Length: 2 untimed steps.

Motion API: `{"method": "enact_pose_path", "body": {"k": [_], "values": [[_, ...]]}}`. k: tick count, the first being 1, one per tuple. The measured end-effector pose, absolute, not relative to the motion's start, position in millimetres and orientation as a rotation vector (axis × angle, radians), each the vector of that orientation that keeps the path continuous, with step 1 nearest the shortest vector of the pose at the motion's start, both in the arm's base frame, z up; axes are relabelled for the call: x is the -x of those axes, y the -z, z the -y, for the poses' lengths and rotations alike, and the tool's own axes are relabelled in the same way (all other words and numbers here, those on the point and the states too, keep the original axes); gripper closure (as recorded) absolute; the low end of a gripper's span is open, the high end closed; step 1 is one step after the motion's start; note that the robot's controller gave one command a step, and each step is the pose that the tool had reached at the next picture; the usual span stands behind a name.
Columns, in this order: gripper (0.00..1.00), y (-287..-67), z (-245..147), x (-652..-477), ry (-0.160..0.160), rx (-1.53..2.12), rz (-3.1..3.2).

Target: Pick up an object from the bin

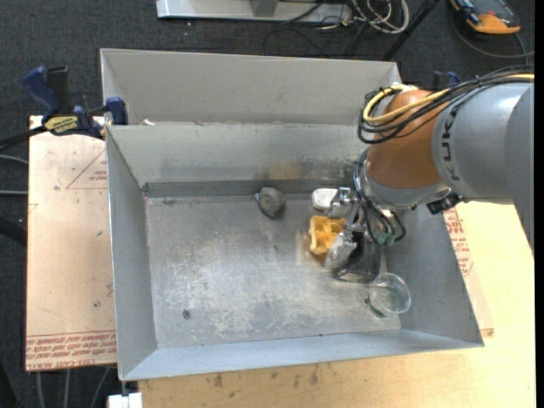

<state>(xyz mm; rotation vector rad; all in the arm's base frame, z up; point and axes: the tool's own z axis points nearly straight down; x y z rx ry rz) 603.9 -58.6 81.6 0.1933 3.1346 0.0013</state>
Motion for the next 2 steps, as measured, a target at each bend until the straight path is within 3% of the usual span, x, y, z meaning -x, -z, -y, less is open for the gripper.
{"method": "enact_pose_path", "body": {"k": [1,2], "values": [[1.0,-81.7,58.6,-603.9,-0.001,-0.193,-3.135],[1.0,-287.5,100.7,-605.7,0.001,-0.268,-3.117]]}}
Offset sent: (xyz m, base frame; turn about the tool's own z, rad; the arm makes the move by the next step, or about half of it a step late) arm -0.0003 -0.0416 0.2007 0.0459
